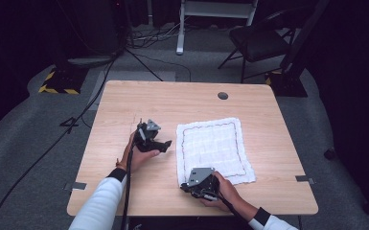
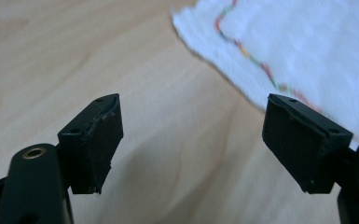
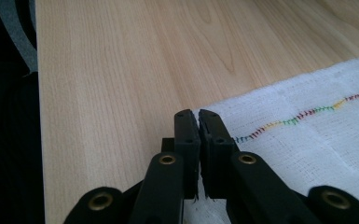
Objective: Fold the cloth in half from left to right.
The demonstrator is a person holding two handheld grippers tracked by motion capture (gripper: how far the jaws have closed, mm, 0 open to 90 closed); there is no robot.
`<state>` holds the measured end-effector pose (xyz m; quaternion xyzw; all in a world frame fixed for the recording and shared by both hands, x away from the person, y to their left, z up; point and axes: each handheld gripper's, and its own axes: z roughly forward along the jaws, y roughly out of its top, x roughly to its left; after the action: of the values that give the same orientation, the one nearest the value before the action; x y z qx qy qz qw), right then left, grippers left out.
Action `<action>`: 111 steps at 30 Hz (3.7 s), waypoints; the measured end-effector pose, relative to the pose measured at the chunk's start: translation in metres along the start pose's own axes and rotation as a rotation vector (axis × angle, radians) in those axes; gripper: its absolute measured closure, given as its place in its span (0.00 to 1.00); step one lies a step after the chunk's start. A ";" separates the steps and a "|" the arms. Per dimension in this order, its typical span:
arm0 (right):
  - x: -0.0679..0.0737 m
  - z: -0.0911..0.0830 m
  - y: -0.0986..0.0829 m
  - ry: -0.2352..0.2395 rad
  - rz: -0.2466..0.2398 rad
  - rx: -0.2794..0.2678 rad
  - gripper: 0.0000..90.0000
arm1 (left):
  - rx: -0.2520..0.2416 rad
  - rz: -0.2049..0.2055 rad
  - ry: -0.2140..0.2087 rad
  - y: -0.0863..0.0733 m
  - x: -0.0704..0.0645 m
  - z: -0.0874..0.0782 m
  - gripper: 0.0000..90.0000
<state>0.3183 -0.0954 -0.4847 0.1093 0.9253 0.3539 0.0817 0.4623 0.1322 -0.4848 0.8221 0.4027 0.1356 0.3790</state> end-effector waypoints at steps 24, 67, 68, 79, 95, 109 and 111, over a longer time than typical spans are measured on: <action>0.004 -0.006 -0.003 -0.012 -0.019 -0.010 0.96 | 0.073 0.076 -0.103 0.035 -0.013 0.055 0.78; -0.030 -0.062 0.013 -0.165 0.059 -0.198 0.97 | -0.077 0.067 -0.009 0.045 0.020 -0.022 0.94; -0.032 -0.064 0.011 -0.173 0.063 -0.200 0.97 | -0.076 0.077 -0.007 0.049 0.018 -0.018 0.94; -0.049 -0.100 -0.027 -0.268 0.145 -0.199 0.97 | -0.086 0.111 -0.025 0.085 -0.013 0.017 0.94; -0.059 -0.124 -0.076 -0.371 0.224 -0.116 0.97 | -0.063 0.177 -0.013 0.118 -0.059 0.074 0.90; -0.077 -0.118 -0.097 -0.377 0.302 -0.044 0.65 | -0.053 0.187 -0.133 0.078 -0.083 0.023 0.30; -0.081 -0.116 -0.098 -0.391 0.300 -0.028 0.64 | -0.058 0.207 -0.171 0.062 -0.092 0.011 0.28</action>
<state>0.3557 -0.2611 -0.4594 0.3107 0.8604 0.3469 0.2070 0.4440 0.0318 -0.4395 0.8565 0.2777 0.1154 0.4196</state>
